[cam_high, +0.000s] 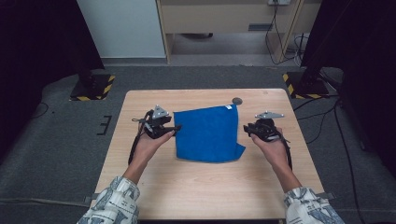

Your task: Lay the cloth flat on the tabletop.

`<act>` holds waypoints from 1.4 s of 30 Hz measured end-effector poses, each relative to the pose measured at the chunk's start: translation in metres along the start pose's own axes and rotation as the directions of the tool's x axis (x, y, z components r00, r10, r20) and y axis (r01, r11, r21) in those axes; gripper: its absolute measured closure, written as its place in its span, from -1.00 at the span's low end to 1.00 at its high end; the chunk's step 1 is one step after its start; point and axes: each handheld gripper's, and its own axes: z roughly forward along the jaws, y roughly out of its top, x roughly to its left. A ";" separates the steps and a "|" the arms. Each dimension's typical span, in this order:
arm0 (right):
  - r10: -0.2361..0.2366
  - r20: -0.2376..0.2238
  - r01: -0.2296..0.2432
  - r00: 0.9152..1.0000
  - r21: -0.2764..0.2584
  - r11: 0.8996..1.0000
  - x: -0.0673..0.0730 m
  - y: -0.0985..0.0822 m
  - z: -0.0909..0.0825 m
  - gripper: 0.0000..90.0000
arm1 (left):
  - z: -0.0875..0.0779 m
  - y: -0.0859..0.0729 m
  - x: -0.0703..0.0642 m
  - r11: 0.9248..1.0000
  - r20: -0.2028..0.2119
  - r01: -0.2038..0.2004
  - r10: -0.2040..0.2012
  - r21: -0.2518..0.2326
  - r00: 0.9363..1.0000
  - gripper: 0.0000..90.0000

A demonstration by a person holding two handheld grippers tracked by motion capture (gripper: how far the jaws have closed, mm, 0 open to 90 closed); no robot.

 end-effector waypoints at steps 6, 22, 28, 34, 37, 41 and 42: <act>0.004 -0.021 -0.003 1.000 0.025 1.000 0.004 -0.020 0.000 0.67 | 0.000 -0.018 -0.007 1.000 0.008 -0.002 0.002 0.011 1.000 -0.10; -0.012 -0.045 0.015 0.999 0.076 0.997 0.019 -0.048 0.009 0.50 | -0.015 -0.061 -0.019 1.000 0.031 0.018 -0.018 0.017 0.999 -0.11; -0.016 -0.049 0.020 0.999 0.094 0.995 0.022 -0.054 0.013 0.35 | -0.019 -0.077 -0.025 0.999 0.048 0.020 -0.022 0.025 0.999 -0.14; -0.013 -0.051 0.018 0.999 0.097 0.995 0.025 -0.056 0.016 0.25 | -0.021 -0.090 -0.033 0.998 0.058 -0.019 0.016 0.057 0.998 -0.19; -0.031 -0.045 0.036 0.999 0.102 0.994 0.028 -0.056 0.017 0.22 | -0.022 -0.093 -0.035 0.998 0.069 -0.019 0.016 0.053 0.998 -0.23; -0.039 -0.038 0.043 0.999 0.117 0.992 0.029 -0.057 0.019 0.16 | -0.021 -0.094 -0.035 0.999 0.066 -0.016 0.013 0.050 0.998 -0.33; -0.043 -0.037 0.047 0.998 0.118 0.992 0.029 -0.058 0.019 0.16 | -0.019 -0.095 -0.035 0.999 0.063 -0.009 0.006 0.052 0.998 -0.35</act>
